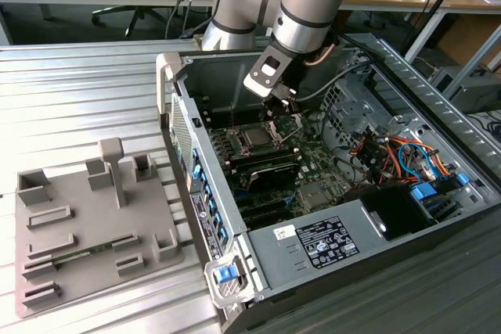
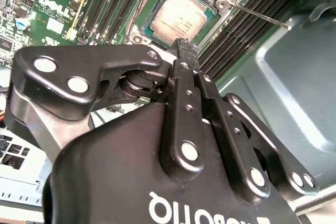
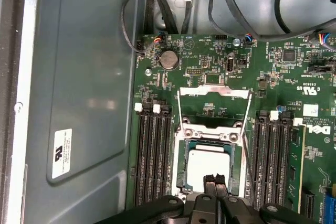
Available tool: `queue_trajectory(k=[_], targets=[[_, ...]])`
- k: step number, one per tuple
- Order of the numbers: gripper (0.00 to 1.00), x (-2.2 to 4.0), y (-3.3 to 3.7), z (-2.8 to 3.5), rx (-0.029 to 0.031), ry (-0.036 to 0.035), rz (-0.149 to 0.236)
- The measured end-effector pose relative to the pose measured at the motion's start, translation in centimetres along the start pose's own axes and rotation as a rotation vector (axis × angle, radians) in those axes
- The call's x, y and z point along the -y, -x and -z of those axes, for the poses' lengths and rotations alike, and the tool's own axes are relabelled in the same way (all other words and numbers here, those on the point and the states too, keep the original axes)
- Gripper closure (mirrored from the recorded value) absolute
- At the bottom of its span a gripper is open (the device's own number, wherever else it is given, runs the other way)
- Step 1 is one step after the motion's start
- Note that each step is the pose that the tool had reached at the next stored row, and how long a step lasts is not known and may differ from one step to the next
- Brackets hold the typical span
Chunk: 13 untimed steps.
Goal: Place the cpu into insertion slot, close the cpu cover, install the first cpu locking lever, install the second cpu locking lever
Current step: 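Place the cpu into insertion slot, then close the cpu cover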
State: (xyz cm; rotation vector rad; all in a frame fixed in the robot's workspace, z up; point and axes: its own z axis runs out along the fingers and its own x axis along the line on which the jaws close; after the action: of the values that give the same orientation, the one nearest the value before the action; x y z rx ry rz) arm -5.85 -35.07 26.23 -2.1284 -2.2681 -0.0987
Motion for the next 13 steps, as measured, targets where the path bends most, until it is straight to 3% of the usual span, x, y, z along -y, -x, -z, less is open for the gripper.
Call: queue_trajectory(k=[7, 9, 13], targets=[[0.89, -0.03, 0.01, 0.0, -0.0001, -0.0001, 0.0], [0.89, -0.29, 0.04, 0.0, 0.0001, -0.0001, 0.0], [0.89, -1.55, 0.14, -0.02, 0.0, -0.002, 0.0]])
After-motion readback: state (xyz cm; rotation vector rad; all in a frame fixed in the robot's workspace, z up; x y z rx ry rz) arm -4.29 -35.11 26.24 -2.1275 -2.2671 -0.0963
